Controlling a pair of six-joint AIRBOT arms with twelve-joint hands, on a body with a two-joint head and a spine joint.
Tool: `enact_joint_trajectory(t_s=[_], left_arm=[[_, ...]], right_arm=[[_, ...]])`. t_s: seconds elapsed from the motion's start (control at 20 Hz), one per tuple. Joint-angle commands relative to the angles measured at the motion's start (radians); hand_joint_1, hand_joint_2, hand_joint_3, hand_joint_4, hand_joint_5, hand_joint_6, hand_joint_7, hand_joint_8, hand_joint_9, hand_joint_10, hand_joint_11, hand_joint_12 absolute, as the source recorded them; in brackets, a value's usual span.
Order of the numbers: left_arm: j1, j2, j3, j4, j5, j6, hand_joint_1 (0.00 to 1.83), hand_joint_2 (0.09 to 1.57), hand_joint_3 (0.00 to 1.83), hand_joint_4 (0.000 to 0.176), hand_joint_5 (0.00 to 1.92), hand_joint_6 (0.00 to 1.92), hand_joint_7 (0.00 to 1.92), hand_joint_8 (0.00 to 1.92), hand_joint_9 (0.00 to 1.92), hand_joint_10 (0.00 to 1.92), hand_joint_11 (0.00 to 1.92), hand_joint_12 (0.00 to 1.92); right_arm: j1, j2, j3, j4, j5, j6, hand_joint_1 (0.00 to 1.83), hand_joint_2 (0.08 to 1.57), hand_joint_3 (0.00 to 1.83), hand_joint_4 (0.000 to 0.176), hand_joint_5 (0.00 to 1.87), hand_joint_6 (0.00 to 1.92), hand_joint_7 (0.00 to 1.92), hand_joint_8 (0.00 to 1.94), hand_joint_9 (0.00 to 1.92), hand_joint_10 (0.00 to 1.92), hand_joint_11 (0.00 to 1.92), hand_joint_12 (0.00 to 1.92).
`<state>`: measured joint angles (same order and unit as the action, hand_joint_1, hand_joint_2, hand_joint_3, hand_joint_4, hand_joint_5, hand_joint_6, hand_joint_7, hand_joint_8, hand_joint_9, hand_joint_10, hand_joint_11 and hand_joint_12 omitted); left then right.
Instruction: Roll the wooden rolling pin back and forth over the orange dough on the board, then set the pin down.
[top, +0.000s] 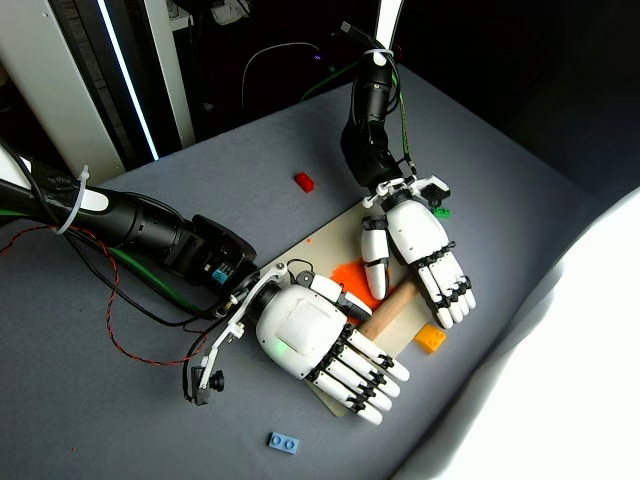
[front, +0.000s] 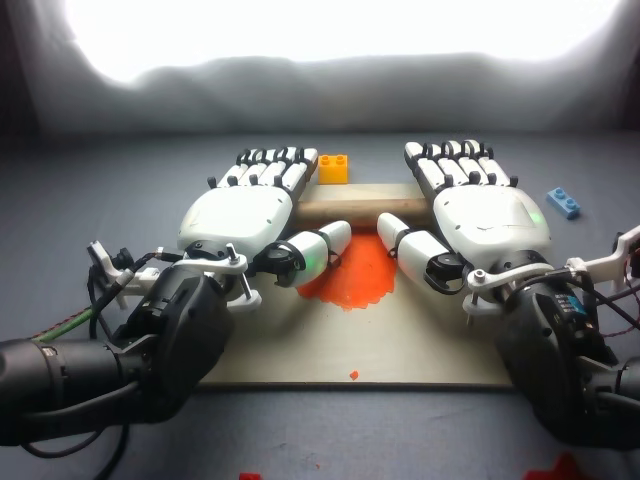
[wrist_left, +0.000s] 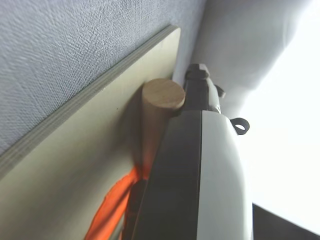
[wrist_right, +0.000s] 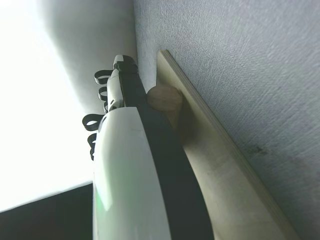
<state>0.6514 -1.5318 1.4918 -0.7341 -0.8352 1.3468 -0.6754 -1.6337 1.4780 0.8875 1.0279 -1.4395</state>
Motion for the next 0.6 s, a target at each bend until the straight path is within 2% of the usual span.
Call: enact_joint_trajectory(t_s=[0.0, 0.55], left_arm=[[-0.009, 0.0, 0.007, 0.031, -0.071, -0.009, 0.0, 1.4, 0.0, 0.0, 0.0, 0.0, 0.01, 0.0, 0.0, 0.0, 0.0, 0.0], [-0.016, 0.001, 0.008, 0.034, -0.069, -0.016, 0.0, 1.41, 0.0, 0.0, 0.0, 0.0, 0.0, 0.0, 0.0, 0.0, 0.0, 0.0]], right_arm=[[0.002, 0.0, 0.006, -0.03, 0.07, 0.008, 0.0, 1.41, 0.0, 0.0, 0.08, 0.01, 0.08, 0.01, 0.04, 0.01, 0.01, 0.0], [0.001, 0.0, 0.006, -0.03, 0.07, 0.005, 0.0, 1.42, 0.0, 0.0, 0.07, 0.0, 0.07, 0.0, 0.04, 0.0, 0.0, 0.01]])
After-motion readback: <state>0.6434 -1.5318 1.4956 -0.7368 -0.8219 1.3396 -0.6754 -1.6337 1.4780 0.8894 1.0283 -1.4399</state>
